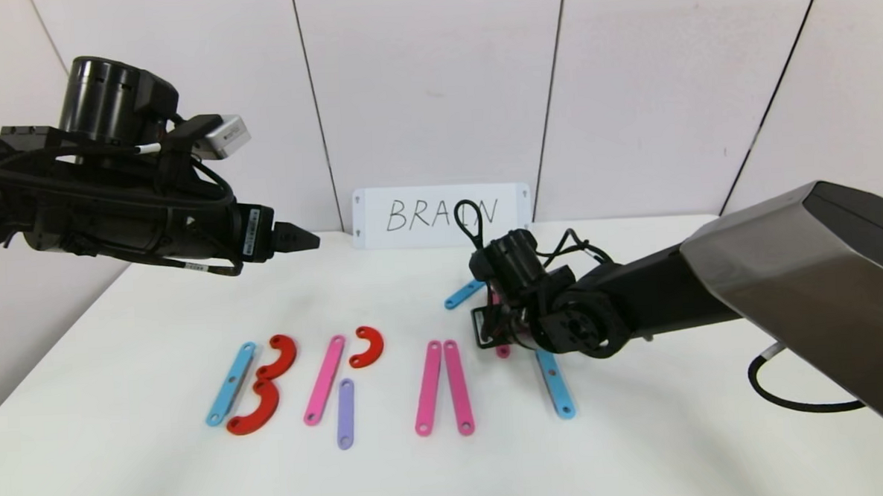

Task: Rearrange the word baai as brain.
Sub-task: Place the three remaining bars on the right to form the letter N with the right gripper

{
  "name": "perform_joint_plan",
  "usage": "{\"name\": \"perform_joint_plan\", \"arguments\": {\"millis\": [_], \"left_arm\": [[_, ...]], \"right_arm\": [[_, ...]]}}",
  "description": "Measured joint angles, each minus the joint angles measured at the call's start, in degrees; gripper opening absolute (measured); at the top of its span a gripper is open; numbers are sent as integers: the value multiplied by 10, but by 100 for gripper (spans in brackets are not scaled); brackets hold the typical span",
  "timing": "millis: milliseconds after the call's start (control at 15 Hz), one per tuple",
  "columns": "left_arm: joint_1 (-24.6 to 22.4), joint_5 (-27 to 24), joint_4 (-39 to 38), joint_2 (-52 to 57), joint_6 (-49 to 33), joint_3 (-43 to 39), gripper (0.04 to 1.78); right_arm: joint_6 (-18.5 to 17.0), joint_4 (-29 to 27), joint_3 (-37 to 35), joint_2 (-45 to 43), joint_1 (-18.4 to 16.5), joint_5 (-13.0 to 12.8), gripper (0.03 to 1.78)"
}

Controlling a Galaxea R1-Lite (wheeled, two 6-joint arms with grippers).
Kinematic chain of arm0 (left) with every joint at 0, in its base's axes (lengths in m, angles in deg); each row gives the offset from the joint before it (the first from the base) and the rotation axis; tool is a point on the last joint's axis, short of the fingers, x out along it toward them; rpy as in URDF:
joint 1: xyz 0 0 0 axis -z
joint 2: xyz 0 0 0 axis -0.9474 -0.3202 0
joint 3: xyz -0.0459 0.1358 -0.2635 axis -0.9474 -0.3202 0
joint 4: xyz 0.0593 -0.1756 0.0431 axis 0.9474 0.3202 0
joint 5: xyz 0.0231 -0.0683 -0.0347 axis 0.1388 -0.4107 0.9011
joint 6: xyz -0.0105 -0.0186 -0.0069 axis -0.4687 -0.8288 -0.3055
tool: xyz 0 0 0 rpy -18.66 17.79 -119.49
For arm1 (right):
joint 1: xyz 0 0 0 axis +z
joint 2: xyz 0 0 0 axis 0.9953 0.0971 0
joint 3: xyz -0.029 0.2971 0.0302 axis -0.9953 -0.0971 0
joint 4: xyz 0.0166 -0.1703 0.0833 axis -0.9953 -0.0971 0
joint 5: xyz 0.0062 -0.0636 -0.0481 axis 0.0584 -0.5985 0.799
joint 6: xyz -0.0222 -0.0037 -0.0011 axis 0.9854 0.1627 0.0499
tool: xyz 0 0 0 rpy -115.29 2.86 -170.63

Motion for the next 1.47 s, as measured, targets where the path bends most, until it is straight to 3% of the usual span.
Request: {"name": "perform_joint_plan", "arguments": {"millis": [133, 867, 1067, 1200, 1467], "left_arm": [[0, -1, 0, 0, -1, -1, 174], [0, -5, -1, 0, -1, 0, 174], [0, -4, -1, -1, -1, 1, 174], [0, -4, -1, -1, -1, 1, 174], [0, -4, -1, -1, -1, 0, 174]], "right_arm": [[0, 1, 1, 3, 0, 0, 27], [1, -4, -10, -36, -4, -2, 27], [1, -5, -37, -77, -8, -4, 27], [-2, -4, -65, -106, -16, -21, 27], [-34, -3, -134, -158, -40, -32, 27]]}}
